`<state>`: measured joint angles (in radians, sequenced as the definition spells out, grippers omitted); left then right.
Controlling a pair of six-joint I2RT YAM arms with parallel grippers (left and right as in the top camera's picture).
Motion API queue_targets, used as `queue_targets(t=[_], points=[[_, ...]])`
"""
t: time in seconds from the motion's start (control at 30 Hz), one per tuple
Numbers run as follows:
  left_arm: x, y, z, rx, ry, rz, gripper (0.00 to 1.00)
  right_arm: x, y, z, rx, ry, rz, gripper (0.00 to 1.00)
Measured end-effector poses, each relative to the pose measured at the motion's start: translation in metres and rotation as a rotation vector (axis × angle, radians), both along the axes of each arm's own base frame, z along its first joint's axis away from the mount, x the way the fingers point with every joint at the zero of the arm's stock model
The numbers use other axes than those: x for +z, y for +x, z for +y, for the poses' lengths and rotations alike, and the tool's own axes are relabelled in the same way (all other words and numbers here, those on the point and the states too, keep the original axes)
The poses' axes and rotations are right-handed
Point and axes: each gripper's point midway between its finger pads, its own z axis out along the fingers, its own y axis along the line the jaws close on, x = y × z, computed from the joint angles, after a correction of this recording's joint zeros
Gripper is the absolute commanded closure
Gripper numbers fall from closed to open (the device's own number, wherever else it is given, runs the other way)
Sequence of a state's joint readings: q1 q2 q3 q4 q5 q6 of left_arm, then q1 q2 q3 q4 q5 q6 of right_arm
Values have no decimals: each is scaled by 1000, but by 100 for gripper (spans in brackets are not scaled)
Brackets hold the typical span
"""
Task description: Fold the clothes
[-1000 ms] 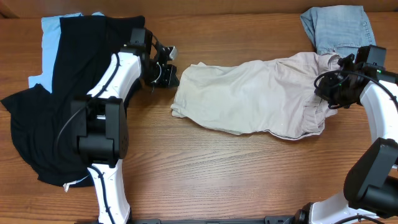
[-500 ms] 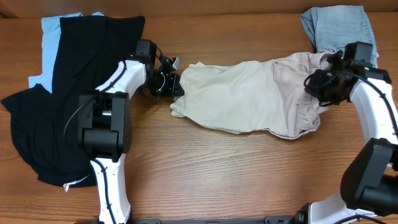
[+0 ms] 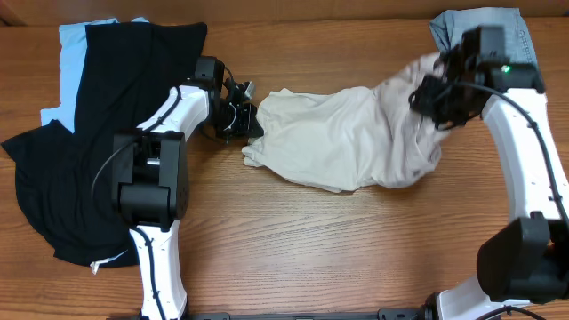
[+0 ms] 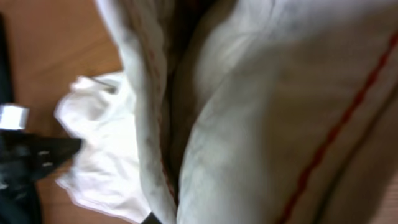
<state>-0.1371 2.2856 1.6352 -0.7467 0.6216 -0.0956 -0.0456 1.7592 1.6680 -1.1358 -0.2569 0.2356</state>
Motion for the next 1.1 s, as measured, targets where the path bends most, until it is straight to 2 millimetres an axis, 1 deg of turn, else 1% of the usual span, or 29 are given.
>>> queue_targets(t=[0.07, 0.1, 0.13, 0.2, 0.27, 0.33, 0.37, 0.43, 0.47, 0.57, 0.63, 0.7, 0.73, 0.8, 0.9, 0.93, 0.97, 1.0, 1.03, 1.1], points=[[0, 0, 0, 3, 1, 1, 96, 23, 8, 8, 14, -4, -53, 96], [0, 1, 0, 5, 1, 1, 96, 28, 11, 13, 18, -10, -71, 96], [0, 1, -1, 4, 2, 0, 96, 32, 13, 20, 24, -21, -84, 96], [0, 0, -1, 2, 4, -1, 96, 30, 10, 43, 51, -49, -78, 96], [0, 0, -2, 1, 4, -1, 96, 22, 9, 66, 74, -75, -63, 96], [0, 1, -2, 1, 6, -2, 96, 11, 11, 84, 94, -91, -48, 96], [0, 1, -2, 1, 6, -2, 96, 2, 13, 98, 107, -101, -39, 96], [0, 1, -2, 2, 6, -2, 96, -12, 16, 116, 124, -108, -24, 96], [0, 1, -2, 1, 7, -2, 96, -22, 18, 129, 140, -110, -20, 96], [0, 1, -2, 1, 7, -2, 96, -41, 24, 161, 174, -111, -30, 96], [0, 1, -2, 1, 7, -2, 96, -52, 26, 183, 200, -110, -41, 94], [0, 0, -2, 1, 7, -2, 96, -62, 24, 201, 220, -112, -41, 78], [0, 0, -2, 1, 7, -1, 96, -68, 23, 208, 226, -113, -38, 73], [0, 0, -2, 1, 7, -1, 96, -78, 21, 222, 246, -107, -30, 56], [0, 0, -2, 2, 8, 0, 96, -90, 17, 244, 297, -54, -14, 37], [0, 0, -2, 3, 8, 0, 96, -92, 14, 253, 322, -21, -7, 34], [0, 1, -2, 3, 8, 0, 93, -92, 11, 259, 348, 5, -4, 30], [0, 0, -2, 3, 8, 2, 92, -91, 10, 264, 368, 24, -4, 28], [1, 0, -1, 5, 11, 5, 85, -89, 7, 268, 386, 43, 2, 24], [3, -1, 2, 14, 10, 28, 76, -87, 0, 273, 413, 83, 25, 20]])
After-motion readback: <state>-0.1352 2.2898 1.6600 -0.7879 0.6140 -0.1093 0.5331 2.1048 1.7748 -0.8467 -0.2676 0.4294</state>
